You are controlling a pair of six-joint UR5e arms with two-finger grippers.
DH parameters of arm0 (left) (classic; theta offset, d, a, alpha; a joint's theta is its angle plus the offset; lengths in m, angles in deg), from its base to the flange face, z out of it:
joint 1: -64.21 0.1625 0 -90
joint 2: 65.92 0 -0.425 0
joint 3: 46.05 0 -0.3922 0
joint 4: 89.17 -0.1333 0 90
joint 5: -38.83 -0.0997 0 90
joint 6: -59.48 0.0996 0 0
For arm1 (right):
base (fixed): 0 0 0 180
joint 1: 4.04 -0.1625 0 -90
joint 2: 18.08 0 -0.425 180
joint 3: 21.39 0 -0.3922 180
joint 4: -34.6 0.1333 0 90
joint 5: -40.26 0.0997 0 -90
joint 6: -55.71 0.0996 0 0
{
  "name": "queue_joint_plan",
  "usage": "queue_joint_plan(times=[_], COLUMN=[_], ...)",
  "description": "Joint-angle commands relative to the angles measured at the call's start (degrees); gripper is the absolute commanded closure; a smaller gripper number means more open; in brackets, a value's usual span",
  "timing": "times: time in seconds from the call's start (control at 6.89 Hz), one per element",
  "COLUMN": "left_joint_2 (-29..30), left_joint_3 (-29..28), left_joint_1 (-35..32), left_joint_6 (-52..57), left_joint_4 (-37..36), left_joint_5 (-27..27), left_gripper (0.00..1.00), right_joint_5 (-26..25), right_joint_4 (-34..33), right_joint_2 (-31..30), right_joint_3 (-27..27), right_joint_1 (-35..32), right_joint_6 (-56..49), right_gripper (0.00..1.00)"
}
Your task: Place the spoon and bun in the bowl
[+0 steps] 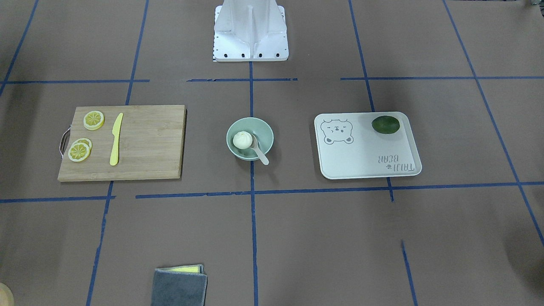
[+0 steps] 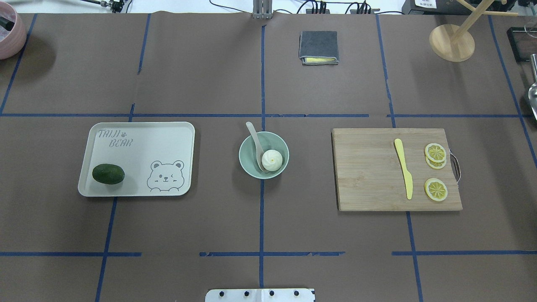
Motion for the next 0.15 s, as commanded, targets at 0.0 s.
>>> queue_joint_plan(times=[0.0], left_joint_2=[0.00], left_joint_3=[0.04], left_joint_1=[0.00], left_joint_6=[0.00], left_joint_4=[0.00], left_joint_5=[0.03], left_gripper=[0.00], right_joint_5=[0.00], right_joint_4=[0.00], right_joint_2=[0.02], right_joint_3=[-0.03], right_joint_1=[-0.05], right_joint_6=[0.10], right_gripper=[0.00])
